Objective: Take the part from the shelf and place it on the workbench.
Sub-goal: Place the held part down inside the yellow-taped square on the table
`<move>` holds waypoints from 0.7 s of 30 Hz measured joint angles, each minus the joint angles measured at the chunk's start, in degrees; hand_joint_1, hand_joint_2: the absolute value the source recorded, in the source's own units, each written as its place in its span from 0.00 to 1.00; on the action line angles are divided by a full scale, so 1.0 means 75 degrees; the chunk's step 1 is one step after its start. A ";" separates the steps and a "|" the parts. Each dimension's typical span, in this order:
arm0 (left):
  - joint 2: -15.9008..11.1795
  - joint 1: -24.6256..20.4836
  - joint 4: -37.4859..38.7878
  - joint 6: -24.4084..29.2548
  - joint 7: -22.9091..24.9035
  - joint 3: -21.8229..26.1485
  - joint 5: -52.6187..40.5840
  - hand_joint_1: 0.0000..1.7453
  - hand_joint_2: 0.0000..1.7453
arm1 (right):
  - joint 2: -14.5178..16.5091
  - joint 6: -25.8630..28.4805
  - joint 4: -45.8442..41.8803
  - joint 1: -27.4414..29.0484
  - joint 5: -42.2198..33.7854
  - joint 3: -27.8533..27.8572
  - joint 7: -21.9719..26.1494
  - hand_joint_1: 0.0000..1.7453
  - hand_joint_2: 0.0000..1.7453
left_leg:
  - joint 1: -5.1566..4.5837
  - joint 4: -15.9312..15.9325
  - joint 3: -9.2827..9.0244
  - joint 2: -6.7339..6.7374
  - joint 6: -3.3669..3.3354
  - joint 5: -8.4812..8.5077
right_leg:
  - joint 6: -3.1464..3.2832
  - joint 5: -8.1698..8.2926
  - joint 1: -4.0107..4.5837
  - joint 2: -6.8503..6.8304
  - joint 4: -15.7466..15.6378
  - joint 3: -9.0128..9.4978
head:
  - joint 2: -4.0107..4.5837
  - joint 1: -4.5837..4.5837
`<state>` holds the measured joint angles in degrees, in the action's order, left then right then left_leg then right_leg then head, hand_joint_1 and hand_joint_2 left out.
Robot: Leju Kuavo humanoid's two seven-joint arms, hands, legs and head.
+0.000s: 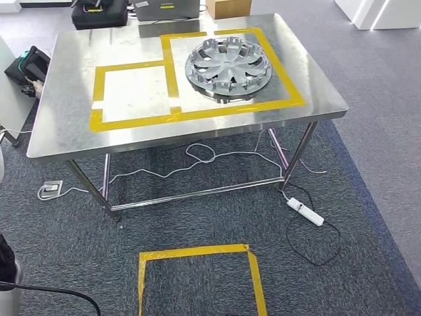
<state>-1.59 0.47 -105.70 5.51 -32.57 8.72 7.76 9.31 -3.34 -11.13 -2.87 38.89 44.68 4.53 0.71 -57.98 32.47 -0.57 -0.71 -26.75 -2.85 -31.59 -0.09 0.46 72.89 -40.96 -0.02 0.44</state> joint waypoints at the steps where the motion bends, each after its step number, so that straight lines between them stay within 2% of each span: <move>1: 0.0001 0.0000 0.0000 -0.0003 0.0000 0.0000 -0.0001 1.00 1.00 | 0.0000 0.0000 0.0000 -0.0002 0.0002 0.0008 0.0000 0.00 1.00 | -0.0005 0.0001 -0.0073 -0.0008 0.0014 -0.0051 | 0.0034 0.0359 0.0003 0.0000 -0.0517 0.0197 | 0.0000 -0.0001; 2: 0.0001 -0.0003 0.0000 -0.0006 0.0000 0.0001 -0.0003 1.00 1.00 | 0.0000 0.0000 0.0001 -0.0002 0.0004 0.0017 -0.0001 0.00 1.00 | -0.0017 0.0000 -0.0132 -0.0013 0.0038 -0.0102 | 0.0066 0.0630 0.0012 0.0003 -0.1038 0.0423 | 0.0000 0.0001; 3: 0.0001 -0.0008 0.0000 -0.0007 0.0000 0.0002 -0.0004 1.00 1.00 | 0.0001 0.0000 0.0001 -0.0004 0.0005 0.0028 0.0000 0.00 1.00 | -0.0028 -0.0006 -0.0168 -0.0020 0.0070 -0.0143 | 0.0092 0.0810 0.0022 0.0005 -0.1453 0.0615 | -0.0001 0.0004; 4: 0.0001 -0.0013 0.0000 -0.0008 0.0000 0.0003 -0.0004 1.00 1.00 | 0.0003 0.0000 0.0001 -0.0006 0.0006 0.0037 -0.0001 0.00 1.00 | -0.0036 -0.0005 -0.0180 -0.0024 0.0104 -0.0167 | 0.0110 0.0876 0.0035 0.0008 -0.1690 0.0725 | -0.0001 0.0011; 6: 0.0002 -0.0024 0.0000 -0.0009 0.0000 0.0001 -0.0004 1.00 1.00 | 0.0007 0.0001 0.0001 -0.0005 0.0009 0.0048 -0.0002 0.00 1.00 | -0.0030 0.0018 -0.0181 -0.0031 0.0172 -0.0179 | 0.0151 0.0844 0.0061 0.0016 -0.1771 0.0764 | -0.0001 0.0025; 8: -0.0002 -0.0033 -0.0003 -0.0009 0.0000 -0.0004 -0.0010 1.00 1.00 | 0.0014 0.0000 0.0001 0.0002 0.0012 0.0052 -0.0005 0.00 1.00 | -0.0012 -0.0038 -0.0171 -0.0021 0.0252 -0.0255 | 0.0227 0.0836 0.0039 0.0020 -0.1829 0.0812 | -0.0001 0.0046; 10: -0.0013 -0.0050 -0.0006 -0.0007 0.0000 -0.0015 -0.0021 1.00 1.00 | 0.0023 -0.0005 0.0000 -0.0006 0.0014 0.0054 -0.0008 0.00 1.00 | -0.0009 -0.0590 0.0102 -0.0008 0.0329 -0.0540 | 0.0307 0.0813 -0.0002 0.0015 -0.1885 0.0889 | -0.0001 0.0074; 12: -0.0020 -0.0049 -0.0004 -0.0003 0.0000 -0.0026 -0.0027 1.00 1.00 | 0.0026 -0.0010 0.0001 -0.0010 0.0016 0.0055 -0.0011 0.00 1.00 | -0.0003 -0.1610 0.0699 -0.0004 0.0380 -0.0905 | 0.0356 0.0763 -0.0010 0.0011 -0.1892 0.0935 | -0.0001 0.0088; 13: -0.0023 -0.0042 -0.0004 -0.0001 0.0000 -0.0030 -0.0027 1.00 1.00 | 0.0026 -0.0012 0.0002 -0.0005 0.0017 0.0056 -0.0013 0.00 1.00 | 0.0005 -0.1987 0.0955 -0.0003 0.0396 -0.0957 | 0.0363 0.0733 -0.0012 0.0012 -0.1892 0.0963 | -0.0001 0.0088; 14: -0.0024 -0.0036 -0.0003 -0.0001 0.0000 -0.0033 -0.0027 1.00 1.00 | 0.0026 -0.0012 0.0003 0.0002 0.0019 0.0057 -0.0014 0.00 1.00 | 0.0015 -0.2118 0.1098 -0.0003 0.0407 -0.0853 | 0.0361 0.0699 -0.0016 0.0015 -0.1892 0.1003 | -0.0001 0.0087; 15: -0.0027 -0.0036 -0.0003 -0.0001 0.0000 -0.0035 -0.0027 1.00 1.00 | 0.0027 -0.0016 0.0003 0.0007 0.0020 0.0058 -0.0014 0.00 1.00 | 0.0024 -0.1947 0.1085 -0.0001 0.0415 -0.0599 | 0.0348 0.0661 -0.0026 0.0021 -0.1891 0.1056 | 0.0000 0.0088; 17: -0.0031 -0.0039 -0.0002 -0.0001 0.0000 -0.0041 -0.0028 1.00 1.00 | 0.0028 -0.0026 0.0001 0.0008 0.0023 0.0060 -0.0013 0.00 1.00 | 0.0045 -0.1037 0.0750 0.0024 0.0435 0.0059 | 0.0283 0.0570 -0.0045 0.0036 -0.1891 0.1170 | -0.0001 0.0093; 18: -0.0034 -0.0045 -0.0003 -0.0001 0.0000 -0.0045 -0.0031 1.00 1.00 | 0.0028 -0.0030 0.0001 0.0004 0.0025 0.0060 -0.0012 0.00 1.00 | 0.0046 -0.0556 0.0546 0.0036 0.0425 0.0228 | 0.0232 0.0511 -0.0039 0.0046 -0.1878 0.1207 | -0.0001 0.0106; 19: -0.0035 -0.0045 -0.0003 -0.0001 0.0002 -0.0049 -0.0038 1.00 1.00 | 0.0028 -0.0032 0.0000 -0.0001 0.0028 0.0061 -0.0012 0.00 1.00 | 0.0044 -0.0230 0.0401 0.0046 0.0393 0.0290 | 0.0184 0.0460 -0.0027 0.0050 -0.1883 0.1218 | -0.0001 0.0109; 21: -0.0039 -0.0039 -0.0004 -0.0001 0.0005 -0.0052 -0.0060 1.00 1.00 | 0.0027 -0.0041 0.0000 -0.0007 0.0033 0.0061 -0.0011 0.00 1.00 | 0.0034 -0.0004 0.0290 0.0032 0.0270 0.0183 | 0.0087 0.0419 0.0003 0.0047 -0.1880 0.1285 | -0.0001 0.0110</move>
<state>-1.88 0.18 -105.73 5.51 -32.53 8.33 7.32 9.51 -3.65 -11.13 -2.92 39.14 45.13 4.45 0.97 -58.01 34.65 -0.33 1.32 -25.38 -2.20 -28.44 -0.07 0.81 58.78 -31.33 -0.03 1.27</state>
